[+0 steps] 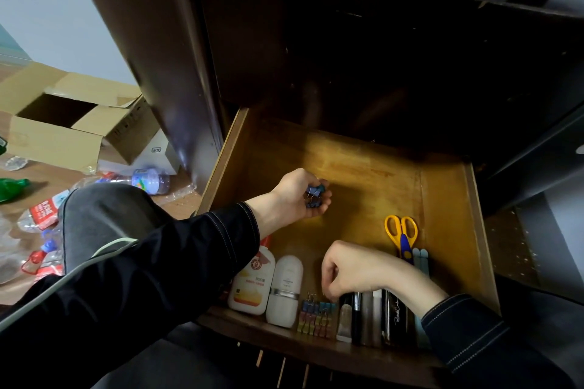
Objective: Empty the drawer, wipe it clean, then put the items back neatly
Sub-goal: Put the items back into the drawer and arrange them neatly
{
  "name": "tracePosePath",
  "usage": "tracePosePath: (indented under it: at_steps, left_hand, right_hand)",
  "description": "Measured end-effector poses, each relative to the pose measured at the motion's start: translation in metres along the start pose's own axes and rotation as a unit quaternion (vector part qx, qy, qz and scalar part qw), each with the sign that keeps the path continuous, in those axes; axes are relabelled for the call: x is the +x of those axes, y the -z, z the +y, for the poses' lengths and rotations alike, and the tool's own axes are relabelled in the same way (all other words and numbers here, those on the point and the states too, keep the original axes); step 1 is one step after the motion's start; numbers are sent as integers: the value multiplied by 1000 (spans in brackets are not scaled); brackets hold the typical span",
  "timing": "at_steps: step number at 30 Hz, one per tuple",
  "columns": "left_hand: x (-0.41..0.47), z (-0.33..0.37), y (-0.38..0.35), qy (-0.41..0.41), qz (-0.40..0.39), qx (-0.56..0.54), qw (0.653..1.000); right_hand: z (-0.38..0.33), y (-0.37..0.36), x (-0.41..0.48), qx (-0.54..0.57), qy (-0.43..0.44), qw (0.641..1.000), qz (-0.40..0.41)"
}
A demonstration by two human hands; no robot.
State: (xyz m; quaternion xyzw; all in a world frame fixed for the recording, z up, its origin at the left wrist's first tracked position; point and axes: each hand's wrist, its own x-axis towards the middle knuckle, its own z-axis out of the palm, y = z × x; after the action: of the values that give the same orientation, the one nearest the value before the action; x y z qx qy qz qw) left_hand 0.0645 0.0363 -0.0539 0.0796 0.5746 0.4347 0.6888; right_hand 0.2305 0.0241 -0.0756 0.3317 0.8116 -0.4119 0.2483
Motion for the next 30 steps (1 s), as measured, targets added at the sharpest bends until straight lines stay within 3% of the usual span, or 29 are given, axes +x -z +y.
tracePosePath:
  at_steps: [21, 26, 30]
  left_hand:
    - [1, 0, -1, -2, 3, 8, 1000]
    - [1, 0, 0, -2, 1, 6, 1000]
    - [-1, 0, 0, -2, -3, 7, 1000]
  right_hand:
    - [2, -3, 2, 27, 17, 999, -42]
    - [-4, -1, 1, 42, 31, 998, 27]
    - [-12, -6, 2, 17, 59, 998, 16]
